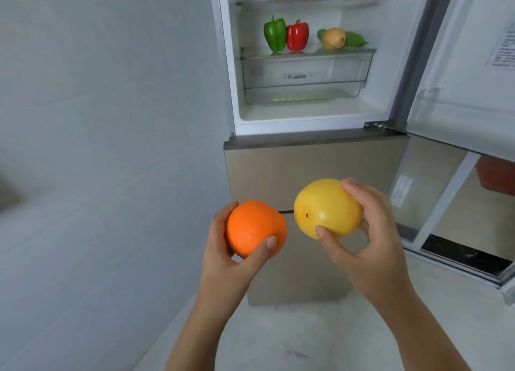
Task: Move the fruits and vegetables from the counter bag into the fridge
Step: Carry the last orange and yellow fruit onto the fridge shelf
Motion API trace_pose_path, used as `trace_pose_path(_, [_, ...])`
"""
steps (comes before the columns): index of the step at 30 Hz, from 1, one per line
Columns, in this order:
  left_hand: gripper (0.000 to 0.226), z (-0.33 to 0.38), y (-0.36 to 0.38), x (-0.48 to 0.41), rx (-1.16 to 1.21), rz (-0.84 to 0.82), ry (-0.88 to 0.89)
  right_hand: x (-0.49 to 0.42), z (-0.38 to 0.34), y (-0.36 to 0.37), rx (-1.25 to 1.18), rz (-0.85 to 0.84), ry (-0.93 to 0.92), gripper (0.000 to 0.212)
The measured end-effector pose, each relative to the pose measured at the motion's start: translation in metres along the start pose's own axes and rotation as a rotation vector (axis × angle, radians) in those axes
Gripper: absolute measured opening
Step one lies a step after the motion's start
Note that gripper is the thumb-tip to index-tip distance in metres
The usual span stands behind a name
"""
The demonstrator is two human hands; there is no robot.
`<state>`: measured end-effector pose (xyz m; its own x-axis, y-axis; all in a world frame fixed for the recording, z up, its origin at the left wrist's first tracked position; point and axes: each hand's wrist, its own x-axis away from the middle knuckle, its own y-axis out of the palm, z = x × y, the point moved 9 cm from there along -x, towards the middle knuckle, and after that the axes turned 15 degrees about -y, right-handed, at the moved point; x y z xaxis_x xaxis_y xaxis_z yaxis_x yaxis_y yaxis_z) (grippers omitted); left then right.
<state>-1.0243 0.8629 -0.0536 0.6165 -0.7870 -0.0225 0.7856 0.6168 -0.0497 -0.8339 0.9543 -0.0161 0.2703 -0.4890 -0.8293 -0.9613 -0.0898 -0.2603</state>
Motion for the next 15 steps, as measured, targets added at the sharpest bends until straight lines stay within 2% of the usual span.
trace_pose_path(15, [0.068, 0.045, 0.136, -0.130, 0.097, -0.147, 0.103, -0.113, 0.106, -0.062, 0.195, 0.055, -0.126, 0.062])
